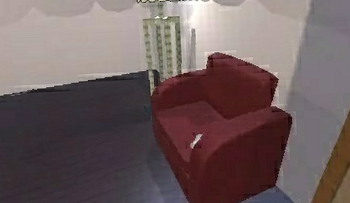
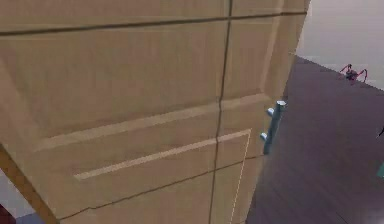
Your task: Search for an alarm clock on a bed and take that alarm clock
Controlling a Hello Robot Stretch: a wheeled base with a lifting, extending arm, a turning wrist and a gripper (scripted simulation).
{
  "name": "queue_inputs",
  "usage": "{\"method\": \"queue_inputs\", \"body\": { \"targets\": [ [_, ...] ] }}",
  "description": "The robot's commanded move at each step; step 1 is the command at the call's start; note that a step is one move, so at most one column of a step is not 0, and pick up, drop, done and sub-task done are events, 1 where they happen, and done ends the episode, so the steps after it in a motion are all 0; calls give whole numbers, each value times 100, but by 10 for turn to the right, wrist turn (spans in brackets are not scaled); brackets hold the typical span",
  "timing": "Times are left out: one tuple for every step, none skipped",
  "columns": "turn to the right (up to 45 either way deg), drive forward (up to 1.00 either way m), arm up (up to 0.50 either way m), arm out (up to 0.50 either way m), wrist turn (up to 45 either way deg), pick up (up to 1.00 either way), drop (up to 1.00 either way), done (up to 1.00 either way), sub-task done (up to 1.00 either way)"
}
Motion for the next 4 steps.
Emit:
{"method": "queue_inputs", "body": {
  "targets": [
    [-330,0,0,0,0,0,0,0,0],
    [0,60,0,0,0,0,0,0,0],
    [-450,0,0,0,0,0,0,0,0],
    [-210,0,0,0,0,0,0,0,0]
  ]
}}
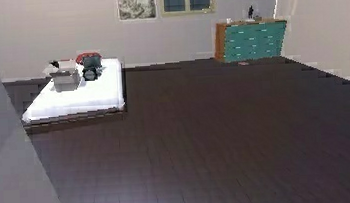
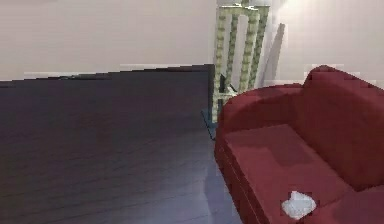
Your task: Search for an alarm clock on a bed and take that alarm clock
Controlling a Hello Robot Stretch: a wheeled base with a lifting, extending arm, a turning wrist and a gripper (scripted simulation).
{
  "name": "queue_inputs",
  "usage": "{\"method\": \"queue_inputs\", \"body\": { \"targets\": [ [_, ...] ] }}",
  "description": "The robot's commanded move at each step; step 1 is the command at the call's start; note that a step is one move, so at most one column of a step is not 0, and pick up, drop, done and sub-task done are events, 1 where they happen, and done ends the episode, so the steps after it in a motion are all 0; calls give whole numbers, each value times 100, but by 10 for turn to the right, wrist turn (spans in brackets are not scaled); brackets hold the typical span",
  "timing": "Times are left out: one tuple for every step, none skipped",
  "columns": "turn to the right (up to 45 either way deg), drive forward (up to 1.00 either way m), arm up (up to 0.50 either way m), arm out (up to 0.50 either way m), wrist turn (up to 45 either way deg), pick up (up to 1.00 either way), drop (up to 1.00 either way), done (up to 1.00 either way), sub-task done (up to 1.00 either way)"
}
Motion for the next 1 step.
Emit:
{"method": "queue_inputs", "body": {
  "targets": [
    [0,35,0,0,0,0,0,0,0]
  ]
}}
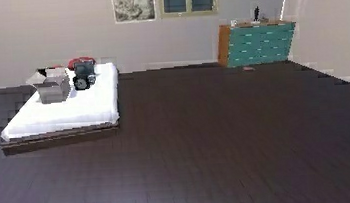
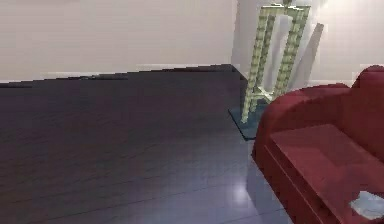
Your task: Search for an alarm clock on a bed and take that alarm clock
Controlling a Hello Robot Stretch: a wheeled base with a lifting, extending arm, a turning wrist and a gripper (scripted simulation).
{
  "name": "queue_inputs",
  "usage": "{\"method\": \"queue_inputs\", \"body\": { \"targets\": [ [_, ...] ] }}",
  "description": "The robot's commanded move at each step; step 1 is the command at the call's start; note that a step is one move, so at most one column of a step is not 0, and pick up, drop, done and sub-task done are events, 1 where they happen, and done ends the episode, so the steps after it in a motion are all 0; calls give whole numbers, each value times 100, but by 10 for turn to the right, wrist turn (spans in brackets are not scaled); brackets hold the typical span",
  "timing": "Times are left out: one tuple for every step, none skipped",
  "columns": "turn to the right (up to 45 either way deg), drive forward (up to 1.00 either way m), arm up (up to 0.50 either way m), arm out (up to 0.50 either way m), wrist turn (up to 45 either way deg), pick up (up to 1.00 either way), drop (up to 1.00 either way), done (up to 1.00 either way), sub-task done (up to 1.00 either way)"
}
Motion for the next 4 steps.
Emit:
{"method": "queue_inputs", "body": {
  "targets": [
    [-210,0,0,0,0,0,0,0,0],
    [0,100,0,0,0,0,0,0,0],
    [-60,0,0,0,0,0,0,0,0],
    [0,40,0,0,0,0,0,0,0]
  ]
}}
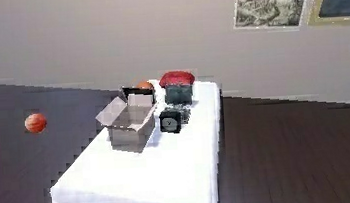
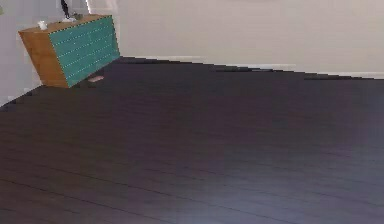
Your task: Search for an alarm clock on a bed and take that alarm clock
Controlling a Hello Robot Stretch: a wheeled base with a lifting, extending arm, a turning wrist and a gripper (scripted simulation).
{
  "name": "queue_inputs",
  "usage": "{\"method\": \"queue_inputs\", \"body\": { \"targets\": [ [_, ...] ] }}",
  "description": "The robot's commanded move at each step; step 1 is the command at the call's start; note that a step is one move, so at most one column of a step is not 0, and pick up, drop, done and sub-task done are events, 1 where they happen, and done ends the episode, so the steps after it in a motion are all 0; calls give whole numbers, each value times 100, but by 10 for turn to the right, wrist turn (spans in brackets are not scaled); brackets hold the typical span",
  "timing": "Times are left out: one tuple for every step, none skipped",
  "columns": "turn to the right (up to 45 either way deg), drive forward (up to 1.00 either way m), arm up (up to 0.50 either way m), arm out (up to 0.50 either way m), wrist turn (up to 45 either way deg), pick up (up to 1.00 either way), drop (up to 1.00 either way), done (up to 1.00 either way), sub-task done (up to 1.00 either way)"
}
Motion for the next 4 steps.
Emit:
{"method": "queue_inputs", "body": {
  "targets": [
    [450,0,0,0,0,0,0,0,0],
    [360,0,0,0,0,0,0,0,0],
    [0,35,0,0,0,0,0,0,0],
    [-210,0,0,0,0,0,0,0,0]
  ]
}}
